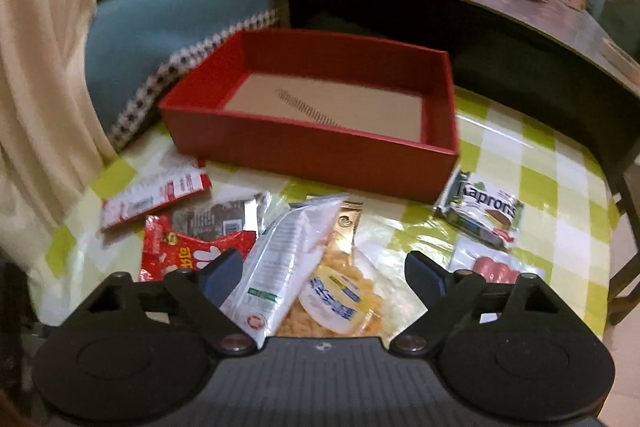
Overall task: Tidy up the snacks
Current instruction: 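Grasp the wrapped bun with the left tool while the right tool grasps the white bar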
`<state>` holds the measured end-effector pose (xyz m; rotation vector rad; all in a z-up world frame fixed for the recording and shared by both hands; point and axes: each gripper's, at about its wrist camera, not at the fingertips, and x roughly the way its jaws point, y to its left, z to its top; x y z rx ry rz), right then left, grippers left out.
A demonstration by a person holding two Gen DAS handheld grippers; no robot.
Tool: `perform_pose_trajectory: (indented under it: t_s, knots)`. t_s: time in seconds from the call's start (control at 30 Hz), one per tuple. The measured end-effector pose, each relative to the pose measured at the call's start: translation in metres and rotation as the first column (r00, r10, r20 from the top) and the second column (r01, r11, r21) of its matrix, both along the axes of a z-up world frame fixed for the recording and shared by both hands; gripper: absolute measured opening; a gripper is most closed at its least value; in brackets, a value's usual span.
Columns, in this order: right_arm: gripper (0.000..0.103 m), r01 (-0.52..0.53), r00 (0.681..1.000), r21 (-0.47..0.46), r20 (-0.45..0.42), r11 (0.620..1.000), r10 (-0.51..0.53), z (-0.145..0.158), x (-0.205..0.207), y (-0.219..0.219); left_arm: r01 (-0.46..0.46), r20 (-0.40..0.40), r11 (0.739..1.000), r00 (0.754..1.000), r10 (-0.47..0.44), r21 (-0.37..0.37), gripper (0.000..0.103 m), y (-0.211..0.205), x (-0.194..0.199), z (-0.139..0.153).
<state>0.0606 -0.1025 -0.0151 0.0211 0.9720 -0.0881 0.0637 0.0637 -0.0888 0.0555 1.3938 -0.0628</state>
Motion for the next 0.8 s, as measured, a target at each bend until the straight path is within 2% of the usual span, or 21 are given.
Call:
perform_pose_trajectory:
  t_s: [0.03,0.1,0.13,0.27,0.37,0.43,0.5,0.67,0.8]
  knots:
    - [0.086,0.005,1.0,-0.002,-0.031,1.0,-0.005,-0.005,0.007,0.003,0.003,-0.006,1.0,1.0,-0.003,0.0,0.103,0.0,0.003,0.0]
    - [0.073,0.004,0.995,0.012,-0.098,1.0,-0.003,-0.014,0.021,0.011,0.001,-0.011,1.0,1.0,-0.001,-0.002,0.103,-0.003,0.008,-0.001]
    - [0.071,0.001,0.993,0.006,-0.122,1.0,0.0,-0.019,0.026,0.016,0.002,-0.011,1.0,1.0,-0.002,-0.003,0.103,-0.002,0.009,-0.002]
    - [0.071,-0.059,0.984,-0.117,-0.172,0.991,0.038,-0.038,0.04,0.045,0.004,-0.013,1.0,1.0,-0.004,-0.003,0.103,-0.002,0.012,-0.001]
    - [0.071,-0.11,0.978,-0.225,-0.199,0.968,0.065,-0.053,0.048,0.058,0.002,-0.015,1.0,1.0,-0.002,-0.002,0.103,-0.002,0.012,-0.002]
    - [0.062,-0.132,0.976,-0.242,-0.202,0.961,0.083,-0.054,0.045,0.053,0.001,-0.016,1.0,1.0,-0.001,-0.001,0.103,-0.002,0.012,-0.003]
    - [0.051,-0.131,0.975,-0.215,-0.204,0.968,0.087,-0.05,0.037,0.036,-0.002,-0.017,1.0,1.0,0.002,-0.007,0.103,-0.001,0.012,-0.002]
    - [0.046,-0.082,0.983,-0.118,-0.171,0.99,0.061,-0.03,0.015,-0.007,-0.011,0.003,1.0,1.0,0.011,-0.006,0.098,0.001,0.012,0.002]
    - [0.045,-0.062,0.99,-0.066,-0.134,0.996,0.053,-0.019,0.006,-0.019,-0.02,0.036,1.0,0.999,0.02,-0.012,0.083,0.002,0.012,0.01]
